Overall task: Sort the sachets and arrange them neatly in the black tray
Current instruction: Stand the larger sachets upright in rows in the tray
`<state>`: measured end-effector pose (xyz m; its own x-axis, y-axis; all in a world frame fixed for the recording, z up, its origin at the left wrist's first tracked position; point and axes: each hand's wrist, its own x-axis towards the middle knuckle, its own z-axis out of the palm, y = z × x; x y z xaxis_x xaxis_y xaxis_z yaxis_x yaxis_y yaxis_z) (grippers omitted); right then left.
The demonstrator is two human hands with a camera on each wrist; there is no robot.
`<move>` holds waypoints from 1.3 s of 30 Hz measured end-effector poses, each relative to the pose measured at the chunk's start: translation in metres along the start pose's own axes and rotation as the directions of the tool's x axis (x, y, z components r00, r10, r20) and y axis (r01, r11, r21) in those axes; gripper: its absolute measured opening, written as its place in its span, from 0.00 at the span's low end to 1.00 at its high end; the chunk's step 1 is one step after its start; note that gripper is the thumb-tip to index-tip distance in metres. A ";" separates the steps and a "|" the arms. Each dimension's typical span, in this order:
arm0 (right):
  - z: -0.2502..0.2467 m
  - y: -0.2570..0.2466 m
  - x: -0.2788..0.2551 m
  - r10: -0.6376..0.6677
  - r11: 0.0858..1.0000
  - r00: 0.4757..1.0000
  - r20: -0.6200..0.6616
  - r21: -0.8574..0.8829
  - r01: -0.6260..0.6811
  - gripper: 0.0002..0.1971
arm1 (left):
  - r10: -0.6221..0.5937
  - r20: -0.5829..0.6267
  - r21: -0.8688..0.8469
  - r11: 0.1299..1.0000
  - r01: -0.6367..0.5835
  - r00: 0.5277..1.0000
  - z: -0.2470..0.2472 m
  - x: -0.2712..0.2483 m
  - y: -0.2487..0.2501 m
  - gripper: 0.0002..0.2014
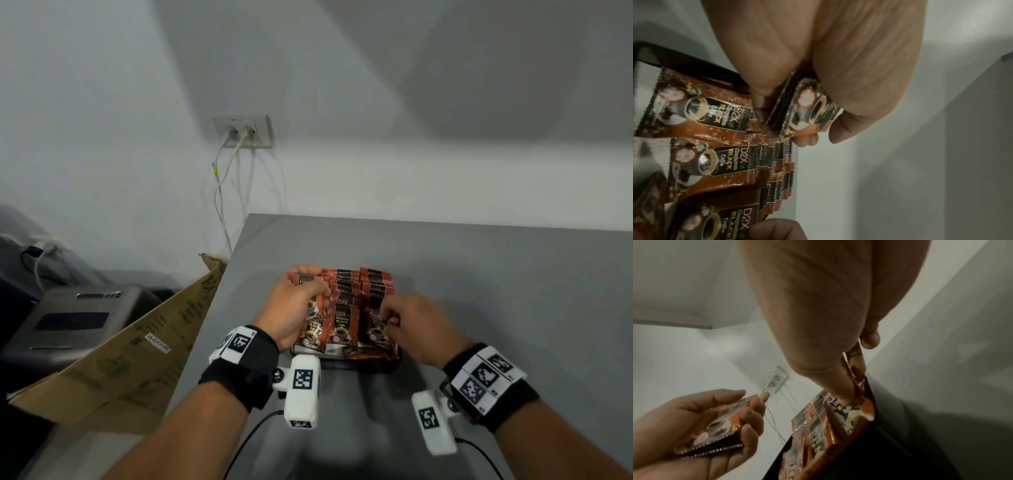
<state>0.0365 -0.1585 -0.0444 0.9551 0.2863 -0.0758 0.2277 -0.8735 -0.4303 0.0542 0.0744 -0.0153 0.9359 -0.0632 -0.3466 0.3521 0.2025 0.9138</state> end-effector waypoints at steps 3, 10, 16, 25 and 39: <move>0.008 0.003 0.002 0.002 1.000 1.000 0.006 -0.008 -0.002 0.06 | -0.002 0.011 0.007 1.000 0.002 1.000 0.000 -0.001 0.001 0.13; 0.016 0.011 0.000 -0.132 0.989 0.989 -0.070 -0.075 0.127 0.05 | -0.036 0.015 -0.010 0.999 0.036 0.999 -0.003 -0.002 -0.002 0.16; 0.019 0.015 -0.001 -0.193 0.975 0.977 -0.087 -0.133 0.181 0.03 | -0.049 0.023 0.010 0.999 0.049 0.999 0.002 -0.006 -0.001 0.18; -0.010 -0.010 -0.003 0.013 0.920 0.969 -0.247 0.383 0.085 0.07 | -0.013 0.162 0.066 0.998 0.002 0.987 0.011 -0.011 -0.001 0.24; -0.014 -0.006 0.000 0.080 0.946 0.992 -0.097 0.321 -0.045 0.15 | -0.003 0.029 0.073 0.997 0.001 1.000 0.004 0.000 -0.011 0.18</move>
<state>0.0379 -0.1587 -0.0289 0.9842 0.1756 -0.0221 0.1116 -0.7126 -0.6926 0.0508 0.0681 -0.0243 0.9346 -0.0922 -0.3434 0.3533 0.1304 0.9264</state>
